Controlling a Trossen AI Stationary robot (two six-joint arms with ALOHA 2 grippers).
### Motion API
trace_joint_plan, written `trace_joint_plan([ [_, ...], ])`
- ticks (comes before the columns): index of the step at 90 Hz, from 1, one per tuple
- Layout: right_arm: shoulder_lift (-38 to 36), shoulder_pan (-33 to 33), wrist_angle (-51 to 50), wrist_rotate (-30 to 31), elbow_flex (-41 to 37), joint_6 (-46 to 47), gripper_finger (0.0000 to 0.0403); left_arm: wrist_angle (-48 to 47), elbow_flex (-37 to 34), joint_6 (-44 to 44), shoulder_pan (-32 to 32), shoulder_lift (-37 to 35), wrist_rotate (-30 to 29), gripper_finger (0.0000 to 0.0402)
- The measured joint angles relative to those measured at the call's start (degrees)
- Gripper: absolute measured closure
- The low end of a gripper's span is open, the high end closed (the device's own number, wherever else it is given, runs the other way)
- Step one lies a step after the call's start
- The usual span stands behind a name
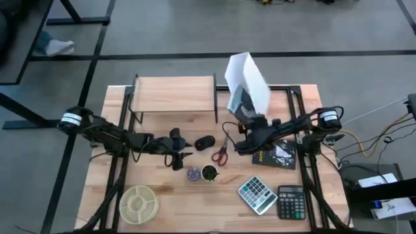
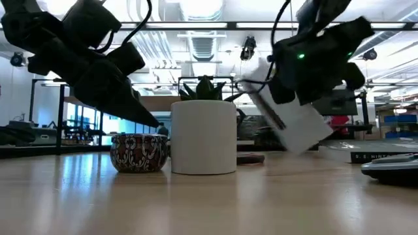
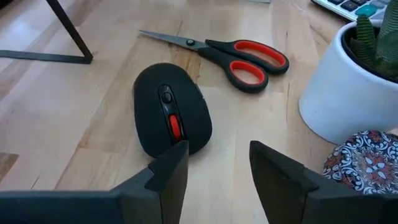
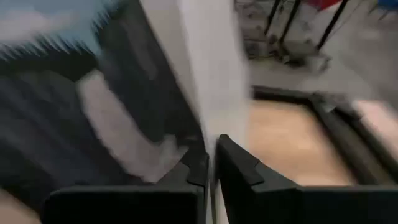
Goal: Stock shelves
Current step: Adjust the white file holder
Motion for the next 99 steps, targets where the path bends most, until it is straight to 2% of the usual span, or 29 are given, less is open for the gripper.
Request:
trace_joint_plan([
  [7,0.0,1.5,0.6,0.4,-1.2,6.1,0.0399,0.0,0.0,0.0,0.0,0.0,0.0,0.0251],
  [16,0.5,2.6,3.6,1.2,-2.7,6.8,0.0398,0.0,0.0,0.0,0.0,0.0,0.0,0.0256],
  [37,1.8,0.7,15.4,1.8,-3.4,-7.8,0.0397,1.0,0.0,0.2,0.0,0.0,0.0,0.0263],
  [58,1.7,-4.3,16.1,-2.5,-2.5,-19.3,0.0387,0.7,0.0,1.0,0.0,0.0,0.0,0.025],
  [70,0.9,-4.6,16.0,-5.0,-1.0,-27.3,0.0358,0.7,0.0,1.5,0.0,0.0,0.0,0.0242],
  [83,-0.7,-4.5,13.5,-9.2,1.9,-34.7,0.0309,0.6,0.0,1.5,0.0,0.0,0.0,0.0236],
  [99,-4.1,-3.1,6.1,-13.2,5.3,-37.7,0.025,-0.3,0.0,0.5,0.0,0.0,0.0,0.0239],
])
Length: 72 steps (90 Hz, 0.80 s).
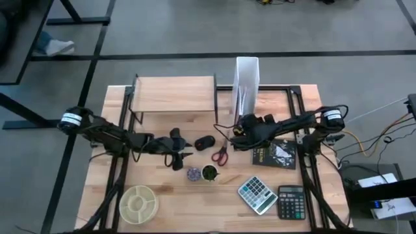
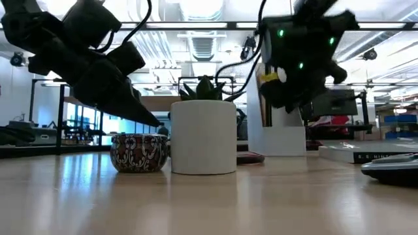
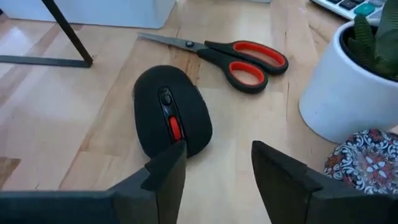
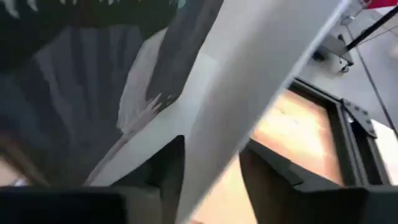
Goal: Stock shelves
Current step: Adjust the white file holder, then remove the blue book from the white file holder
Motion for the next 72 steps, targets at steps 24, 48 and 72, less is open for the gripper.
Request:
trace_joint_plan([
  [24,-7.5,8.4,-9.5,-5.5,5.4,-0.8,0.0199,-2.6,-0.1,-3.3,-0.9,0.0,5.1,0.0257],
  [48,-9.6,15.4,6.2,-2.9,5.6,-17.2,0.0176,-1.6,-0.4,-3.3,-2.2,0.0,5.1,0.0272],
  [72,-5.3,12.2,13.3,8.2,5.1,-27.2,0.0171,-1.6,-0.4,-3.1,-2.5,0.0,4.9,0.0278],
])
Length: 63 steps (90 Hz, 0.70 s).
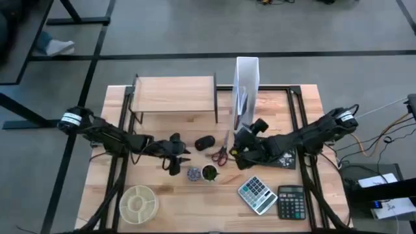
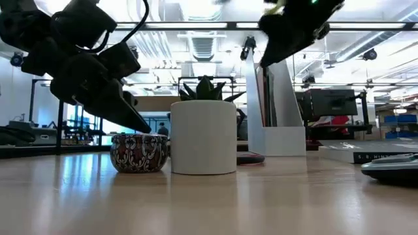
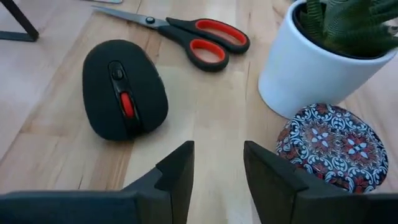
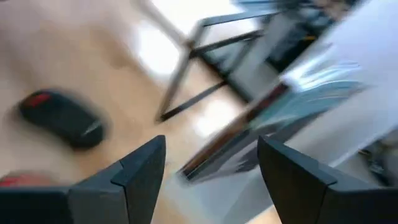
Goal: Stock shelves
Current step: Remove the blue book from the white file holder
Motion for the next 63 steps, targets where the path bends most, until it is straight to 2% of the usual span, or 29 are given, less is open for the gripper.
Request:
trace_joint_plan([
  [21,3.7,-4.7,0.5,1.8,-0.2,12.5,0.018,-0.4,0.0,0.6,-0.1,0.0,0.0,0.0265],
  [30,4.8,-5.3,0.5,1.6,-0.2,14.0,0.0185,-0.4,0.0,0.6,-0.1,0.0,0.0,0.026],
  [40,4.8,-4.3,0.3,1.7,-0.2,10.0,0.0194,-0.4,-0.1,0.6,-0.2,0.0,0.0,0.0255],
  [57,3.1,-2.6,-1.3,1.7,-0.2,-3.8,0.0209,-0.4,-0.5,0.6,-0.2,0.0,0.0,0.025],
  [63,2.7,-2.9,-3.0,2.1,-0.2,-5.5,0.0214,-0.3,-0.6,0.6,-0.2,0.0,0.0,0.0252],
])
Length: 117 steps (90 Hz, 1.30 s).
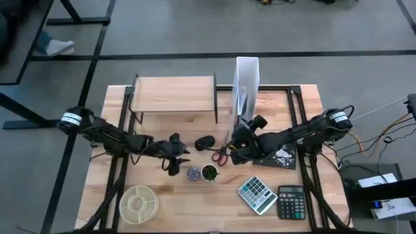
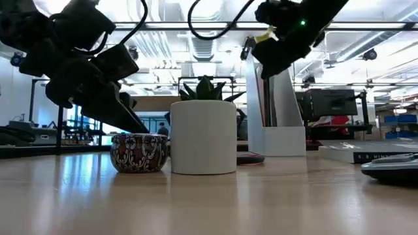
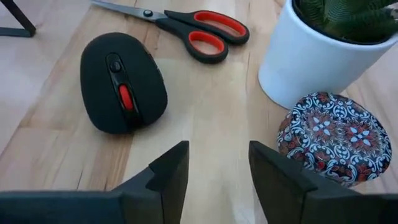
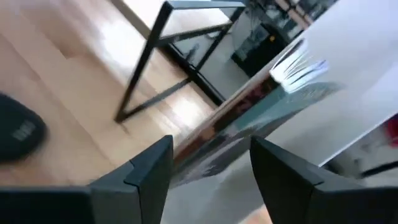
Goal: Stock shelves
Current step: Remove the blue book from the white file holder
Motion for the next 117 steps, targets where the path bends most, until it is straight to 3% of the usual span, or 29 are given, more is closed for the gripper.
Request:
trace_joint_plan([
  [45,-0.5,-2.1,-0.9,8.0,0.0,2.1,0.0264,0.4,-0.2,-0.2,0.0,0.2,0.0,0.0256],
  [59,-0.5,-3.0,-0.9,8.6,0.0,8.5,0.0298,0.4,-0.3,-0.2,0.0,0.2,0.0,0.025],
  [95,-0.7,-5.9,-0.4,3.2,0.3,17.2,0.0391,0.6,-0.3,-0.2,0.0,0.2,0.0,0.025],
  [117,-2.6,-4.8,-5.7,-0.6,4.6,13.7,0.0398,0.6,-0.4,-0.2,0.0,0.2,0.0,0.0261],
])
